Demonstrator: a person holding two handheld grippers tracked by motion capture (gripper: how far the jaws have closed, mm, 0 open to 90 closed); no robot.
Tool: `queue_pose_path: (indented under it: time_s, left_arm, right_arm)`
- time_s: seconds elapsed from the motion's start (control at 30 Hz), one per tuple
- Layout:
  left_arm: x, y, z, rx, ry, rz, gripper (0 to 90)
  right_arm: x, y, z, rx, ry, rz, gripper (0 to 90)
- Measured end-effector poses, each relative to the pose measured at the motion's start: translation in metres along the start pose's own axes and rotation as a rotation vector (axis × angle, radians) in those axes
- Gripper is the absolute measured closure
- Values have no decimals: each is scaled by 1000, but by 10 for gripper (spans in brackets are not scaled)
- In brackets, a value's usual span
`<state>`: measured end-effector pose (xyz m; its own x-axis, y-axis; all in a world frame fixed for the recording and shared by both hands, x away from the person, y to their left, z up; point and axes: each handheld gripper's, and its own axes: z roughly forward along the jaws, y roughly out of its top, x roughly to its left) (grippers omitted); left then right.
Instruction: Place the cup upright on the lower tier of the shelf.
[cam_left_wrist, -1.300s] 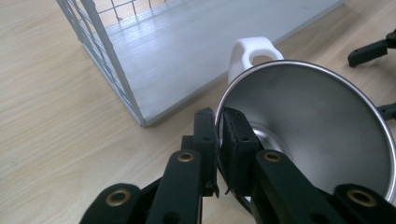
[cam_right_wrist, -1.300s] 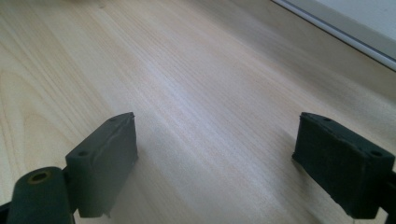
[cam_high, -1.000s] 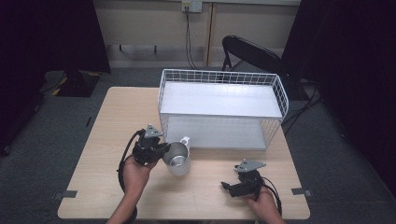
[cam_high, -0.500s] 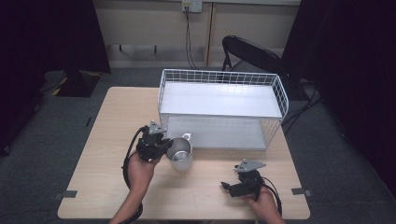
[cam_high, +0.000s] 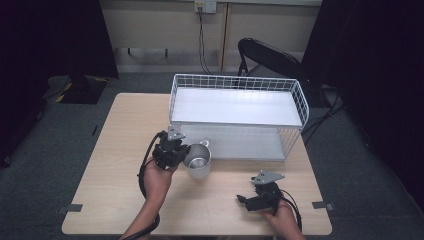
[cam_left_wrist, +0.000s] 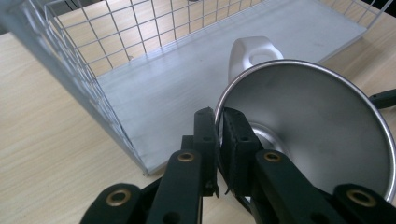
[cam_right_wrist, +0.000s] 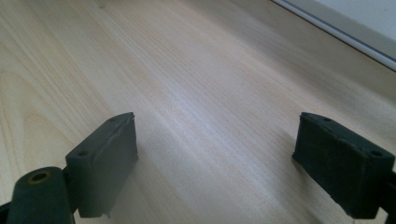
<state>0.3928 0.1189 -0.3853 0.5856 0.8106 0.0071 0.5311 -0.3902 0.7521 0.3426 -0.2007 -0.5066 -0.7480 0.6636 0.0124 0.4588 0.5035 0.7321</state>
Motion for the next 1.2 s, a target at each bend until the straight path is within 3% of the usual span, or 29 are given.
queue_pose_path:
  time_s: [1.2]
  left_arm:
    - [-9,23,17,-54,56,-14,851]
  right_arm:
    - [0,0,0,0,1,0,123]
